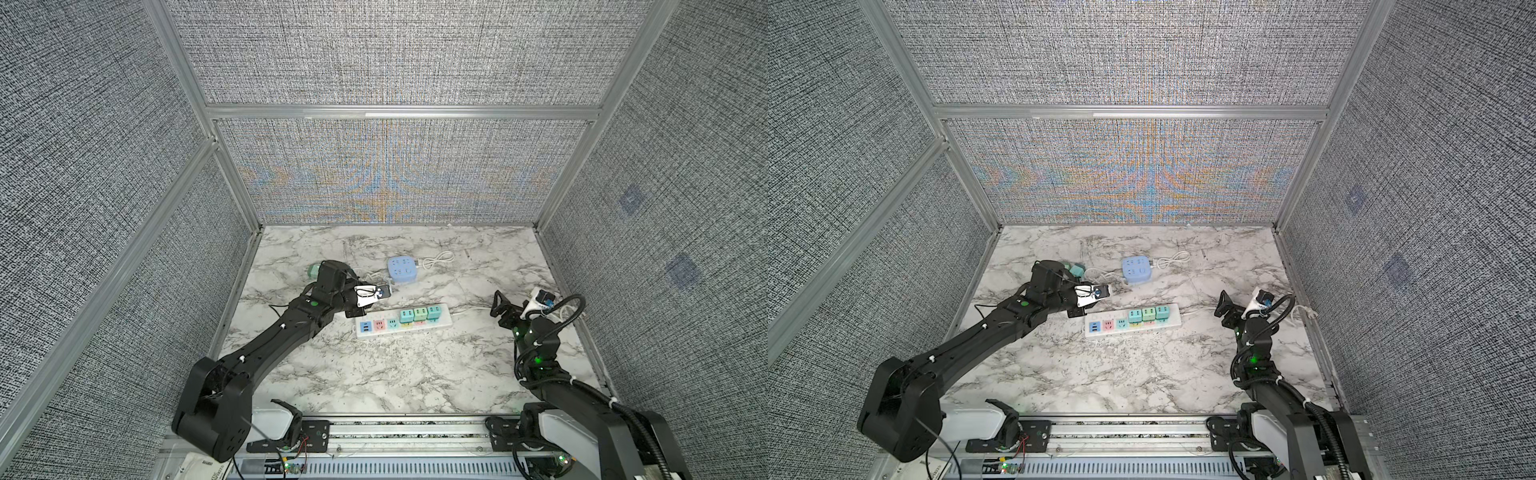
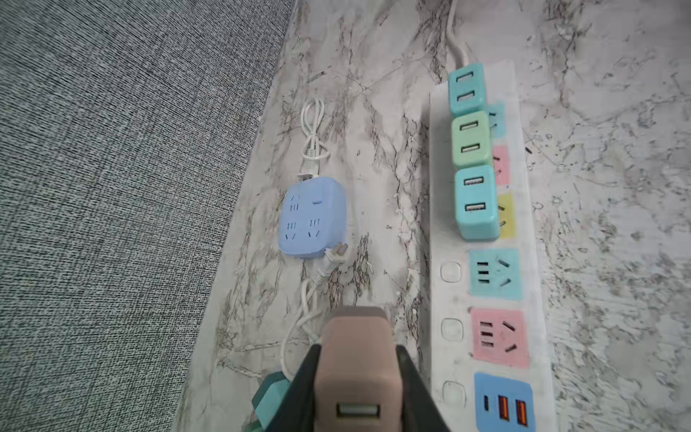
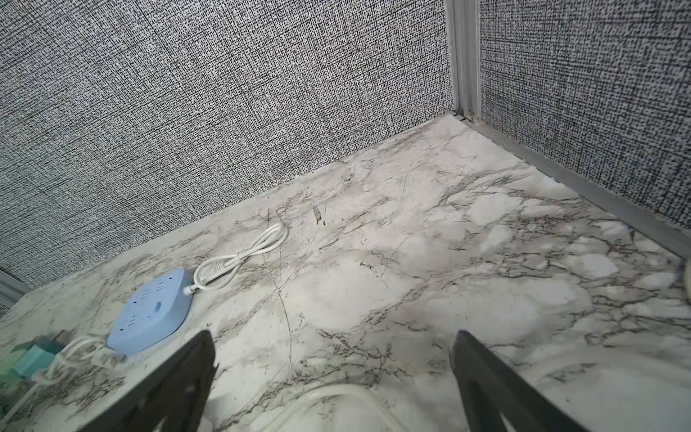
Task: Insert plugs into power strip
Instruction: Insert the plug into the socket.
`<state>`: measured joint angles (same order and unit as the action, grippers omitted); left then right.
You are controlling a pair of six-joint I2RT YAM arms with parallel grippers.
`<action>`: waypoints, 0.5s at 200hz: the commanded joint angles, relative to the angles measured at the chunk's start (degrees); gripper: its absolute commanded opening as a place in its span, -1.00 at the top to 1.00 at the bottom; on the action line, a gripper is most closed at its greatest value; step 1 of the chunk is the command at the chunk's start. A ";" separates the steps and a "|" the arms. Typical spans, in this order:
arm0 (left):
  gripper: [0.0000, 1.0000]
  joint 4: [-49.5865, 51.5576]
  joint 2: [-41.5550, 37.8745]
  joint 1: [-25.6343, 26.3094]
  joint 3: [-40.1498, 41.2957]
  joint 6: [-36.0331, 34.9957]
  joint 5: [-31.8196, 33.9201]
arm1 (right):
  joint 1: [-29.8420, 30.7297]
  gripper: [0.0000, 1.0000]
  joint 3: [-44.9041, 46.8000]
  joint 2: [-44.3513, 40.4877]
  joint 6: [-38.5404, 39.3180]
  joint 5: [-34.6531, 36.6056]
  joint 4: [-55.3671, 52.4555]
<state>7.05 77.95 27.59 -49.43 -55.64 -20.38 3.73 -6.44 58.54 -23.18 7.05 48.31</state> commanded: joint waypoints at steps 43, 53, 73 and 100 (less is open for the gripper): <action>1.00 6.36 3.96 -0.38 -3.49 -2.35 -6.68 | -0.43 -0.99 -0.94 2.85 -1.12 -2.98 3.23; 1.00 6.46 4.05 -0.43 -3.49 -1.85 -7.51 | -0.54 -0.99 -1.31 3.24 -1.08 -3.26 2.94; 1.00 5.97 4.12 0.42 -2.62 0.34 -7.34 | -0.73 -0.99 -1.39 3.46 -1.25 -3.49 2.93; 1.00 6.11 4.14 2.06 -2.26 0.94 -5.89 | -0.98 -0.99 -1.22 3.35 -1.56 -3.50 3.08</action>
<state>12.73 82.06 28.97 -51.79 -56.34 -25.65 2.98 -7.44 61.91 -23.70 4.05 49.17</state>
